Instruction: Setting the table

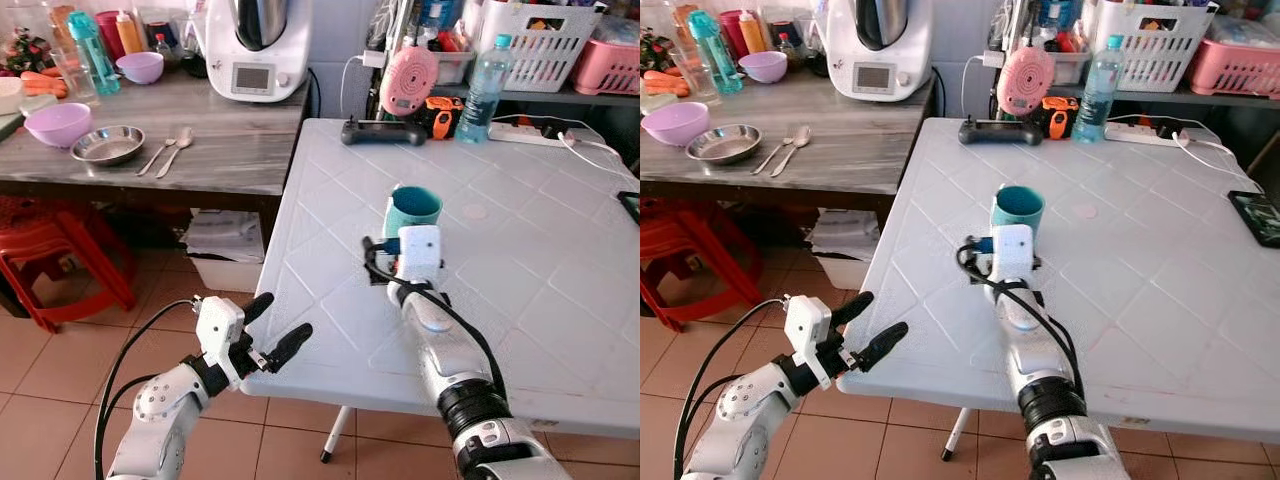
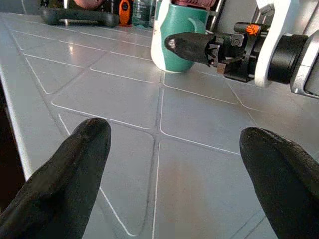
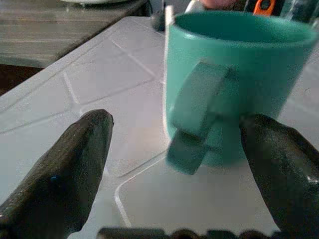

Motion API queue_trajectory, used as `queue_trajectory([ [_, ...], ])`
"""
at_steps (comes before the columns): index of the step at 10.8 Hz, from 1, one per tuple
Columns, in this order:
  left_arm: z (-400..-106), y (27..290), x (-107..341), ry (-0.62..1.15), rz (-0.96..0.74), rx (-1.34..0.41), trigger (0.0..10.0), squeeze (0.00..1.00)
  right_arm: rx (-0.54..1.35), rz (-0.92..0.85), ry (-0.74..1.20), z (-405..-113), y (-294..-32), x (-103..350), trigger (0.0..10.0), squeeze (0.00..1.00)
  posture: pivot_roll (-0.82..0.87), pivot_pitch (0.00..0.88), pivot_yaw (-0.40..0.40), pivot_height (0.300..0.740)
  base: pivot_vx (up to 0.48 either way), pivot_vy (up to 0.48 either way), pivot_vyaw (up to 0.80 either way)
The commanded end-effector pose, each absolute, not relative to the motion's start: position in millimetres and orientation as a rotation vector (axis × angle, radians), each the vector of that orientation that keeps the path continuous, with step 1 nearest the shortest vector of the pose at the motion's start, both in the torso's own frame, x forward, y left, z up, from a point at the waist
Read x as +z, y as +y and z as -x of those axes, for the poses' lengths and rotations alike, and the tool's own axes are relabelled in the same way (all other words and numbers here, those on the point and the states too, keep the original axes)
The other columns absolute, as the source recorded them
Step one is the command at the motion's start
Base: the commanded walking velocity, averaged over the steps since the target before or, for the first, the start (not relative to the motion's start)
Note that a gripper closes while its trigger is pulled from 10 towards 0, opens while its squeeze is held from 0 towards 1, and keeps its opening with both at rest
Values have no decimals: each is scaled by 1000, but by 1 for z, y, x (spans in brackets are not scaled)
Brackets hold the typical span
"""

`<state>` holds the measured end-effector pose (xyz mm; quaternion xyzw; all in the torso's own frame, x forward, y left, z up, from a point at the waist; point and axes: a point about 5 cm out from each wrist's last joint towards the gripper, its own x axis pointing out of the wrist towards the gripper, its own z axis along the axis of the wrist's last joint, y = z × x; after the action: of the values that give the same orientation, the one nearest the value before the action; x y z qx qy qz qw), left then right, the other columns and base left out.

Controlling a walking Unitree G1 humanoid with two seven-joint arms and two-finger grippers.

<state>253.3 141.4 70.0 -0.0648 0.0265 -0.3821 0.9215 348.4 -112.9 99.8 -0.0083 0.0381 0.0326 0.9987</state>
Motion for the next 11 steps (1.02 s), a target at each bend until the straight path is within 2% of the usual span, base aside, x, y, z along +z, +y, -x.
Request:
queue_trajectory([
  [1,-253,142,74,46,121,-808,10000,0,40,29,38,-353,-117,109,3098,0,80,0,-2,740,0,0,0],
  [2,-254,140,77,40,120,-814,10000,0,19,43,23,-355,-121,111,1608,0,78,0,0,740,0,0,0],
  [4,-256,138,84,28,123,-818,10000,0,-9,59,5,-353,-129,109,1294,0,74,0,4,740,0,0,0],
  [5,-257,137,85,24,125,-819,10000,0,-14,65,-1,-353,-130,109,39,0,73,0,3,740,0,0,0],
  [11,-262,130,95,-16,127,-828,10000,0,-39,100,-38,-354,-139,113,0,0,56,0,-10,740,0,0,0],
])
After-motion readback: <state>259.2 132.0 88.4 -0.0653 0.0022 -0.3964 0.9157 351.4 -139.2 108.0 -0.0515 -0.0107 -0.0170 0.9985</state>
